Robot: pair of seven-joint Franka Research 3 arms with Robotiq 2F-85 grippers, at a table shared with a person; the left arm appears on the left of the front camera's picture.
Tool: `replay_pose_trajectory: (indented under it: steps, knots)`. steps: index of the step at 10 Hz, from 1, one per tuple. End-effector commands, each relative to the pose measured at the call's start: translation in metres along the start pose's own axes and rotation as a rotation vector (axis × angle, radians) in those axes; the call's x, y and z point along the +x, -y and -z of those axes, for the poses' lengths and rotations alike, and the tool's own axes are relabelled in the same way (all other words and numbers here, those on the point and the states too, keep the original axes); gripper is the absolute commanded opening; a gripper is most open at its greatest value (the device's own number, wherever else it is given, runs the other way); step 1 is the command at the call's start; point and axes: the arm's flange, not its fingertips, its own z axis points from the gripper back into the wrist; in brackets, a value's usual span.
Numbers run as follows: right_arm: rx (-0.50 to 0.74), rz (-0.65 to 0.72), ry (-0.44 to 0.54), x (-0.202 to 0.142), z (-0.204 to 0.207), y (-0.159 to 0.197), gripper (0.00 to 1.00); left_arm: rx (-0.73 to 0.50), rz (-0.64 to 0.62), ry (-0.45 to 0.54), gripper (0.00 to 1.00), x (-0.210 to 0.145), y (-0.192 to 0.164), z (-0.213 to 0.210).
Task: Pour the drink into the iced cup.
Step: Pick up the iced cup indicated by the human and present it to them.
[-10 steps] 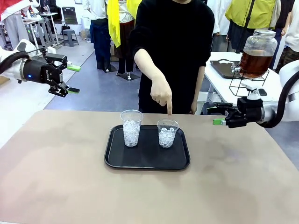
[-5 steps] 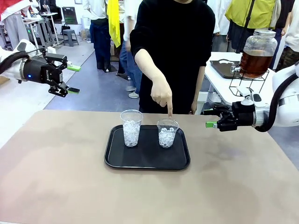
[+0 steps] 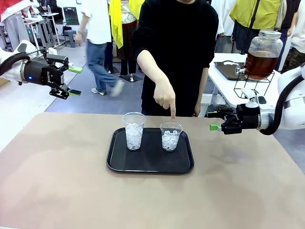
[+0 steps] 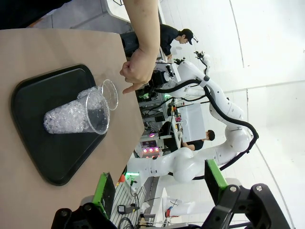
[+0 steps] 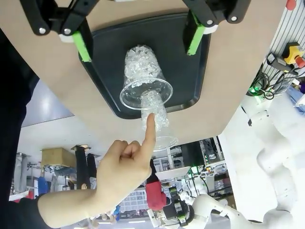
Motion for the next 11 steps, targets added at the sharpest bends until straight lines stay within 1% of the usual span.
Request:
replay_pose_trajectory:
  steps: [1,2,6,8,11]
  knots:
    - [0.058,-0.056,0.012,-0.013,0.013,0.019,1.00,-0.003,0.001,0.000,1.00,-0.002,0.001,-0.001]
    - [0.075,-0.083,0.016,-0.020,0.020,0.027,1.00,-0.003,0.001,0.000,1.00,-0.002,0.001,-0.001]
    - [0.109,-0.064,0.044,-0.040,0.046,0.041,1.00,-0.003,0.001,0.000,1.00,-0.002,0.001,-0.001]
    - [0.116,-0.063,0.059,-0.050,0.061,0.044,1.00,-0.003,0.001,0.000,1.00,-0.002,0.001,-0.001]
    - [0.136,-0.035,0.068,-0.061,0.086,0.040,1.00,-0.003,0.001,0.000,1.00,-0.002,0.001,-0.001]
